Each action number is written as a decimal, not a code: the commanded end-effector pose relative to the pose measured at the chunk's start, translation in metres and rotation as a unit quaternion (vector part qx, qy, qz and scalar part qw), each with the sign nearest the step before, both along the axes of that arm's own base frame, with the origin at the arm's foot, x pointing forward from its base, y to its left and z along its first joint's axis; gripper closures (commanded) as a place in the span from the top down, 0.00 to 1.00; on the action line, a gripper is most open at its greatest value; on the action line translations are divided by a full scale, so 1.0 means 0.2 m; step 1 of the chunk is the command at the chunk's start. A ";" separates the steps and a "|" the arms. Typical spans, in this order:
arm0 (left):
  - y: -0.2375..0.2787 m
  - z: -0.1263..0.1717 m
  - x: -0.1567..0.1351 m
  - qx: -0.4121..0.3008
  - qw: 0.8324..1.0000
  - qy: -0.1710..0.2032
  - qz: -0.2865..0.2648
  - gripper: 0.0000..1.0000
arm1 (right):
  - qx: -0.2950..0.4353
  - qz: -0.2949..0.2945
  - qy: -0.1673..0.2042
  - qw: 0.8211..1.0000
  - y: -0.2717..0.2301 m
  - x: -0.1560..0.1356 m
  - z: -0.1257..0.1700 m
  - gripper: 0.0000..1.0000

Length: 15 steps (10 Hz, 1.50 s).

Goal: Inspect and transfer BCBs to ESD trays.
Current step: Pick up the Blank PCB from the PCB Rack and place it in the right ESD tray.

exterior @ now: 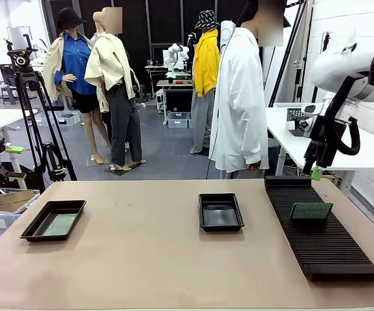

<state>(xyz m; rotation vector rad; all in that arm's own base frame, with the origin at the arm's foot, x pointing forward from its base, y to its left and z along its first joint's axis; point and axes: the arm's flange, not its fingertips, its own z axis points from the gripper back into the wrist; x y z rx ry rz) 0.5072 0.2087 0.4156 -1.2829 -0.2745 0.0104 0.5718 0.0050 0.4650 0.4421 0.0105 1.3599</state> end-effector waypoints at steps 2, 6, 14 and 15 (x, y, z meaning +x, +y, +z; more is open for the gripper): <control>0.00 0.02 0.01 0.003 1.000 0.006 0.005 1.00 | -0.081 0.044 -0.033 0.995 0.06 -0.14 -0.08 1.00; 0.00 0.02 0.01 0.003 1.000 0.006 0.005 1.00 | -0.139 0.043 -0.125 0.981 0.12 -0.27 -0.14 1.00; 0.00 0.02 0.01 0.003 1.000 0.006 0.005 1.00 | -0.137 0.014 -0.161 0.977 0.08 -0.26 -0.31 1.00; 0.00 0.02 0.01 0.003 1.000 0.006 0.005 1.00 | -0.136 0.008 -0.159 0.978 0.07 -0.24 -0.34 1.00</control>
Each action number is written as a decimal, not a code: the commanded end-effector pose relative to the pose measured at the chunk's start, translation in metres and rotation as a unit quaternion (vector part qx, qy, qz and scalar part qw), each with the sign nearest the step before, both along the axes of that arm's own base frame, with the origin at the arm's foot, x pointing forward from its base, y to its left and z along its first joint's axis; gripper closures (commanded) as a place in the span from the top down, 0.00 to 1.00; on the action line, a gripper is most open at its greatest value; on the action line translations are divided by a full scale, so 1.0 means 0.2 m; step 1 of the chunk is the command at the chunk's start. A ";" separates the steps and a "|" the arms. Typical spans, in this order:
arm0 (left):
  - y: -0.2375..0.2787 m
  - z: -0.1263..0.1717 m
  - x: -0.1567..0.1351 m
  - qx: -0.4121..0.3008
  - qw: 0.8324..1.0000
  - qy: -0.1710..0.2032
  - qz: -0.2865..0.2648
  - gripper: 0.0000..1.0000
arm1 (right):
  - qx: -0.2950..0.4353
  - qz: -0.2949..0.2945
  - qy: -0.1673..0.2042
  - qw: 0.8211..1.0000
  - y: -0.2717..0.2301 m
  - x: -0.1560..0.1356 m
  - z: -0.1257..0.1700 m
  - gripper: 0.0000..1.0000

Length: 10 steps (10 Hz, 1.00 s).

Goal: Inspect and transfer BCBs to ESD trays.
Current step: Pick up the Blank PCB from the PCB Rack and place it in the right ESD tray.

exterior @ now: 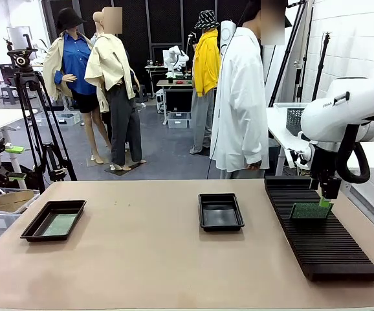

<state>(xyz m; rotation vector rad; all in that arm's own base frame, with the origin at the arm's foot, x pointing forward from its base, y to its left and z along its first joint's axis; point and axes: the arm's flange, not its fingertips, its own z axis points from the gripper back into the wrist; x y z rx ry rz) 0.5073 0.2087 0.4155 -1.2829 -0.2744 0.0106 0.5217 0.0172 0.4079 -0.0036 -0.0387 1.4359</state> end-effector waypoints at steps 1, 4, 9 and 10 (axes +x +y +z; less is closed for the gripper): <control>0.00 0.02 0.01 0.003 1.000 0.006 0.005 1.00 | 0.011 -0.013 -0.006 1.000 0.01 0.02 -0.09 1.00; 0.00 0.02 0.01 0.003 1.000 0.006 0.005 1.00 | 0.027 -0.015 -0.008 0.999 0.01 0.04 -0.15 1.00; 0.00 0.02 0.01 0.003 1.000 0.006 0.005 1.00 | 0.032 -0.015 0.003 0.999 -0.01 0.06 -0.20 1.00; 0.00 0.02 0.01 0.003 1.000 0.006 0.005 1.00 | 0.031 -0.014 0.004 0.999 -0.01 0.05 -0.21 1.00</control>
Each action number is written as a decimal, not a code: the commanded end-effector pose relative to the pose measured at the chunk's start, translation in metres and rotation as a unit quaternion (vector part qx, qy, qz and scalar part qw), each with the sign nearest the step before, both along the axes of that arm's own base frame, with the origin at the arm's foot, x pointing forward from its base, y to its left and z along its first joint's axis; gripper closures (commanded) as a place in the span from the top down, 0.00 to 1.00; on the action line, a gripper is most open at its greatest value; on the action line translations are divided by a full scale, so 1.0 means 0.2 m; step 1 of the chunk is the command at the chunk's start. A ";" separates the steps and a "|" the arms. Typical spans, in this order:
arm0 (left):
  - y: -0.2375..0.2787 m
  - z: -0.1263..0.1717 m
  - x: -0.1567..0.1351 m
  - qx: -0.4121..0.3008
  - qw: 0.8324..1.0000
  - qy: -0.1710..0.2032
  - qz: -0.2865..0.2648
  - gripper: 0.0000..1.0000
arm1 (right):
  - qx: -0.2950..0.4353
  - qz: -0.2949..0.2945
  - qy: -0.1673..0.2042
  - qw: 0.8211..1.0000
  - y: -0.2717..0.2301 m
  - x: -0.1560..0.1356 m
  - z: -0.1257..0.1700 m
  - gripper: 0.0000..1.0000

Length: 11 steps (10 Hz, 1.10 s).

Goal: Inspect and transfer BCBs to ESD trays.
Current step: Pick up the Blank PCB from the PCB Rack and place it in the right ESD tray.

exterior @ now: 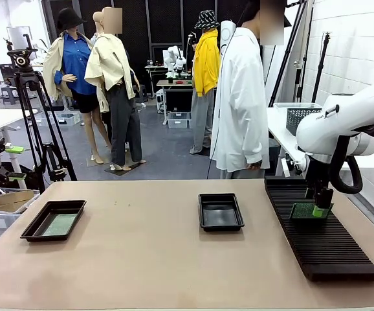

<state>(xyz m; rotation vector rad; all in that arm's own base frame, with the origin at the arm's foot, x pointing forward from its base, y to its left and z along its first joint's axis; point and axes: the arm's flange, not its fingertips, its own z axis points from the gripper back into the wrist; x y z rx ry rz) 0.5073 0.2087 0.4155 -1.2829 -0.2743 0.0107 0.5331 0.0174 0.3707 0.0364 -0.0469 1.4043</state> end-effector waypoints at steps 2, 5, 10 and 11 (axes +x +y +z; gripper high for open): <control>0.00 0.02 0.01 0.003 1.000 0.006 0.005 1.00 | 0.021 0.001 -0.006 1.000 -0.03 -0.01 -0.03 0.89; 0.00 0.02 0.01 0.003 1.000 0.006 0.005 1.00 | 0.020 0.007 -0.006 1.000 -0.04 -0.01 -0.03 0.57; 0.00 0.02 0.01 0.003 1.000 0.006 0.005 1.00 | 0.019 0.012 -0.002 1.000 -0.05 0.00 -0.03 0.00; 0.00 0.02 0.01 0.003 1.000 0.006 0.005 1.00 | 0.019 0.012 -0.001 1.000 -0.05 0.00 -0.02 0.00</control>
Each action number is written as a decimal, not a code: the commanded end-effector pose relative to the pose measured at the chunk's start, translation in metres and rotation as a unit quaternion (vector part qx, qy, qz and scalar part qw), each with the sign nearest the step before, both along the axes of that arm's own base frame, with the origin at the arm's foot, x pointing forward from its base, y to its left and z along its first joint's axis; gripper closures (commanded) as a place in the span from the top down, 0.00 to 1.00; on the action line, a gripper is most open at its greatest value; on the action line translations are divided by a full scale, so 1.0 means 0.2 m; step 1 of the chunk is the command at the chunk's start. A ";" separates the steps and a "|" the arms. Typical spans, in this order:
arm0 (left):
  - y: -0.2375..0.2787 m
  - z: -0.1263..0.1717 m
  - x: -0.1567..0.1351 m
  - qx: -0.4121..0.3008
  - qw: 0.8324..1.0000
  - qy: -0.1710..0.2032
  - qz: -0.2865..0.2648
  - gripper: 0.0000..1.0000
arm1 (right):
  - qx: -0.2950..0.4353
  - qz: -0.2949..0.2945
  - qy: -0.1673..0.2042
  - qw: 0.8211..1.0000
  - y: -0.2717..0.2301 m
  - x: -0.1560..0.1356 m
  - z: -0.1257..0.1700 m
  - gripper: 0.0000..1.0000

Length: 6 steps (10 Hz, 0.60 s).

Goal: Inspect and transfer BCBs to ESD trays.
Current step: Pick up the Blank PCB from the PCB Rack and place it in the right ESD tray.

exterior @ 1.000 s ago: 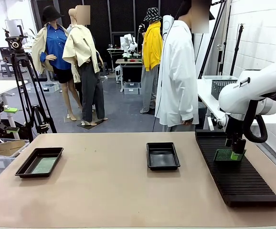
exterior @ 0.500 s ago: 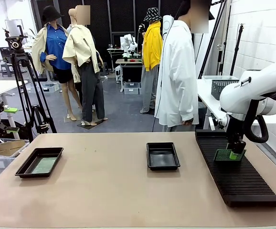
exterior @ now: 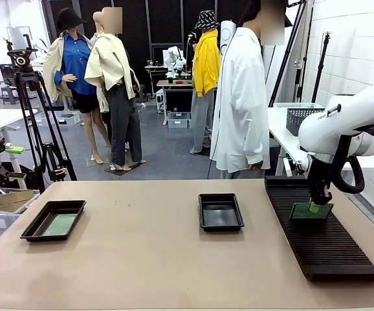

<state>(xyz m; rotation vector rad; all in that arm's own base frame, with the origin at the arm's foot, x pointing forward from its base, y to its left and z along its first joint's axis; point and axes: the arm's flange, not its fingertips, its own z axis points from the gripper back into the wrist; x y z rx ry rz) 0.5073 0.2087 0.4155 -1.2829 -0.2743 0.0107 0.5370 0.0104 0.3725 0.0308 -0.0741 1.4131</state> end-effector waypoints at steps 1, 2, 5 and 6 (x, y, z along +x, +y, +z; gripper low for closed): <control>0.00 0.02 0.01 0.003 1.000 0.006 0.005 1.00 | 0.016 0.009 0.014 1.000 -0.02 -0.02 -0.04 0.00; 0.00 0.02 0.01 0.003 1.000 0.006 0.005 1.00 | 0.025 0.008 0.022 0.999 -0.03 0.00 -0.03 0.00; 0.00 0.02 0.01 0.003 1.000 0.006 0.005 1.00 | 0.026 0.005 0.029 0.999 -0.03 0.01 -0.03 0.00; 0.00 0.02 0.01 0.003 1.000 0.006 0.005 1.00 | 0.025 0.004 0.030 0.999 -0.03 0.02 -0.03 0.00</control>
